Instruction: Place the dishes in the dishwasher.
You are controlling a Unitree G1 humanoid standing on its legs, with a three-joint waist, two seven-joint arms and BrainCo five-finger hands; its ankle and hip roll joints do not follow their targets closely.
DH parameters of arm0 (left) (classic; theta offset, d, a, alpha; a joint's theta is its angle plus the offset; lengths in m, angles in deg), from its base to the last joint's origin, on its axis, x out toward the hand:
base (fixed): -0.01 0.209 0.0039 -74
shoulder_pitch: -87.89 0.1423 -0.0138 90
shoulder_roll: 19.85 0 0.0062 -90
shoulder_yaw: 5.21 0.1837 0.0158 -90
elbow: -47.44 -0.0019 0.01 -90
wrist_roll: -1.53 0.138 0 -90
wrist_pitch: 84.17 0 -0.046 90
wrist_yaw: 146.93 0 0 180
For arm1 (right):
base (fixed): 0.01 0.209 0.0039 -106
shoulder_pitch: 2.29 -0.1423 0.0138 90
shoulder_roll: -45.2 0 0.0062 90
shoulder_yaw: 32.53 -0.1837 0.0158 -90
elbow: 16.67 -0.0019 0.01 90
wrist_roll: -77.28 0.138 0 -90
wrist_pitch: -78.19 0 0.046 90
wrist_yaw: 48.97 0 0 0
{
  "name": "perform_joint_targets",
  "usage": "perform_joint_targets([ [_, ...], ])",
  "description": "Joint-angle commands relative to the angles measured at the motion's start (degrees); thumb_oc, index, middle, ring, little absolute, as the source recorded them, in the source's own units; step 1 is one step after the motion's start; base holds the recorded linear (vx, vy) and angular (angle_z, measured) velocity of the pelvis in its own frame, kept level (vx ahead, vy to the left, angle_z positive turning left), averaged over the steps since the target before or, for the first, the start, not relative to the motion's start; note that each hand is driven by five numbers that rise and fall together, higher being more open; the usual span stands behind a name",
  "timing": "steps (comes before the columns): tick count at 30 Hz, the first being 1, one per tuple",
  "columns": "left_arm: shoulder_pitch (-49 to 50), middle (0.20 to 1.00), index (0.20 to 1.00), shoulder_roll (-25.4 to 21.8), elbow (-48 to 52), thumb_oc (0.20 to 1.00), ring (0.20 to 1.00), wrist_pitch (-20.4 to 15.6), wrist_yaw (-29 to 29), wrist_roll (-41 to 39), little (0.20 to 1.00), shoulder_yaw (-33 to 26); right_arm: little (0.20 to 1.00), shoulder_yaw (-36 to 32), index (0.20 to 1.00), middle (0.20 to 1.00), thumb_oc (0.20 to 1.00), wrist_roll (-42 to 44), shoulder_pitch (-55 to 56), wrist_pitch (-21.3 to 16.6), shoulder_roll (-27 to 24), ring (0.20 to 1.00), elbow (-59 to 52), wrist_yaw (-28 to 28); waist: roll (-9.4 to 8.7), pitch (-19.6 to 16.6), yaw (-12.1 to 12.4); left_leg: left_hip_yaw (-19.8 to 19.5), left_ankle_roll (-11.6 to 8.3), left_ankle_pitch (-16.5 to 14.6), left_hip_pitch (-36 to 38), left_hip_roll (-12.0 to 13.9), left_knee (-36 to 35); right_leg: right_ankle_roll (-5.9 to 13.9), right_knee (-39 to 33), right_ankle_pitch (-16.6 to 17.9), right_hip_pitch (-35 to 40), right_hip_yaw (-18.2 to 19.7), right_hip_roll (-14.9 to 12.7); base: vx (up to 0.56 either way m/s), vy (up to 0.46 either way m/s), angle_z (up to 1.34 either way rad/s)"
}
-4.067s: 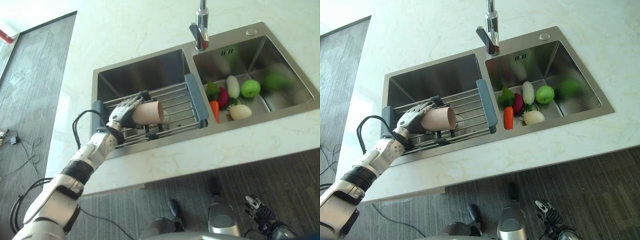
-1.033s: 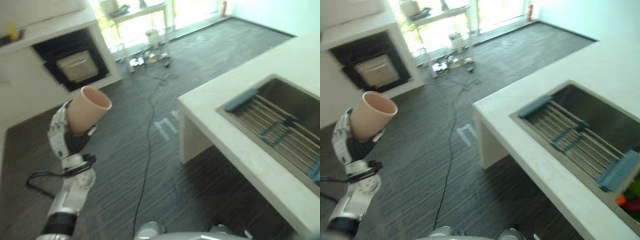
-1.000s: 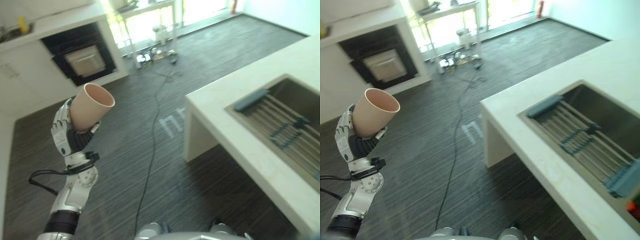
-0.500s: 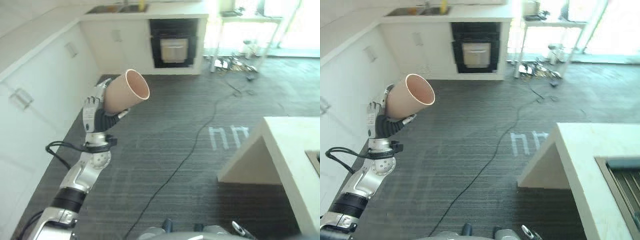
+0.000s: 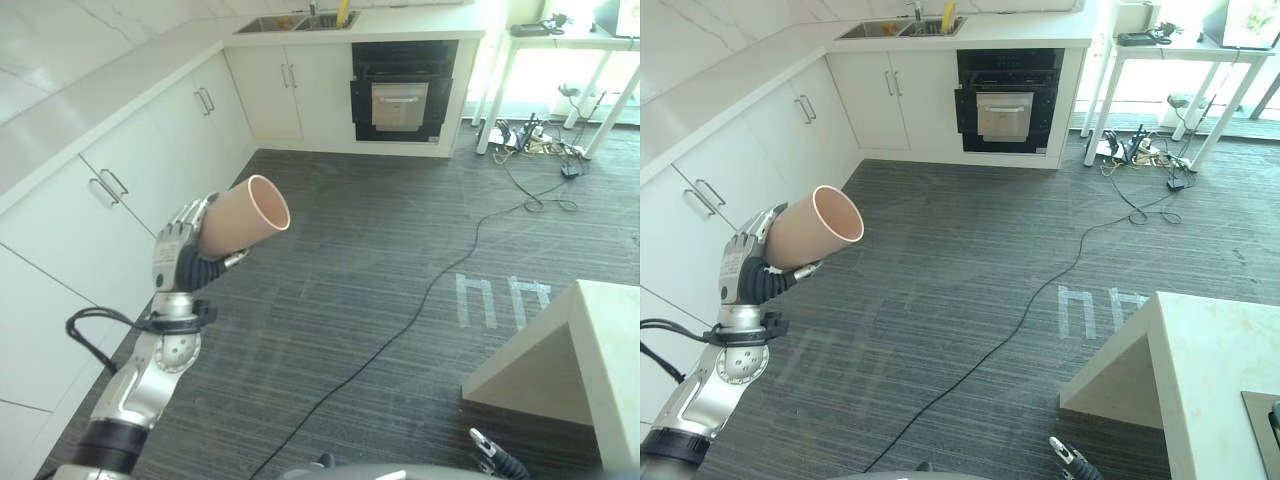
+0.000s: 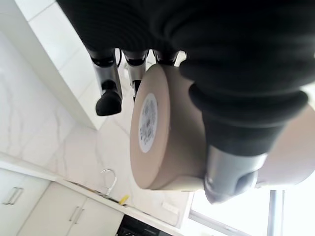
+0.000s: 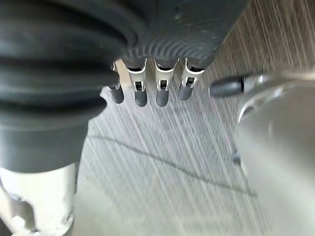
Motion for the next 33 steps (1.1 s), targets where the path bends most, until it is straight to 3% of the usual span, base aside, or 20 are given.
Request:
perform_joint_targets([
  [1, -4.16, 0.200, 0.200, -2.09, 0.67, 0.200, 0.200, -3.43, 0.49, 0.52, 0.200, -2.58, 1.000, -1.59, 1.000, 1.000, 1.000, 6.17, -0.89, 3.32, 0.88, 1.000, 2.81, 7.48, -0.54, -0.26, -0.79, 3.67, -2.63, -6.37, 1.30, 2.66, 2.50, 4.88, 4.00, -1.06, -4.20, -0.12, -5.03, 0.01, 0.016, 0.04],
  [7, -5.07, 0.200, 0.200, -1.70, 0.02, 0.200, 0.200, -4.26, 0.36, 0.68, 0.200, -1.34, 1.000, -0.29, 1.000, 1.000, 1.000, 4.06, -0.48, 2.57, 1.78, 1.000, 3.19, 12.48, -0.02, -0.97, -1.67, 4.04, -2.43, -6.43, 2.65, 2.18, 0.95, 5.86, 3.60, -0.59, -4.21, -0.05, -5.50, 0.00, 0.021, -0.01],
  [18, -4.62, 0.200, 0.200, -2.02, 1.41, 0.200, 0.200, -3.82, 1.27, -0.66, 0.200, -2.42, 1.000, -1.40, 1.000, 1.000, 1.000, 0.72, 0.56, 1.74, 0.79, 1.000, 5.24, 11.51, -0.83, -1.72, -2.16, 5.43, -2.03, -7.04, 3.79, 2.23, 0.38, 6.35, 1.83, 0.19, -3.19, 0.58, -5.30, 0.01, 0.001, -0.02],
  [19, -10.80, 0.200, 0.200, -2.35, -4.52, 0.200, 0.200, 1.86, 1.15, 1.17, 0.200, 6.48, 1.000, 1.62, 1.000, 1.000, 1.000, 1.49, -2.92, 2.68, 0.27, 1.000, 1.23, 4.49, -0.59, -0.72, -3.34, 4.94, -2.73, -4.86, 0.84, 3.28, 1.73, 4.75, 3.87, -1.27, -3.44, 3.83, -3.34, 0.00, 0.000, 0.00],
  [29, -9.82, 0.200, 0.200, -2.72, -4.71, 0.200, 0.200, 1.24, 1.30, 0.60, 0.200, 4.63, 1.000, 0.99, 1.000, 1.000, 1.000, 1.10, -1.87, 1.61, 1.11, 1.000, 2.17, 3.66, -0.66, -1.60, -3.38, 5.59, -2.32, -5.28, 2.58, 2.95, 0.74, 5.69, 3.24, -0.63, -2.83, 3.35, -4.20, 0.03, 0.015, -0.05],
  [33, -9.65, 0.200, 0.200, -3.63, -4.34, 0.200, 0.200, 1.87, 2.53, 1.09, 0.200, 4.44, 1.000, 0.39, 1.000, 1.000, 1.000, -2.05, -2.05, 1.48, 0.87, 1.000, 3.17, 0.02, -0.68, -2.00, -3.20, 6.23, -1.77, -5.79, 3.05, 2.22, 1.05, 6.18, 3.53, -0.48, -2.73, 3.05, -4.82, 0.02, 0.136, -0.06],
])
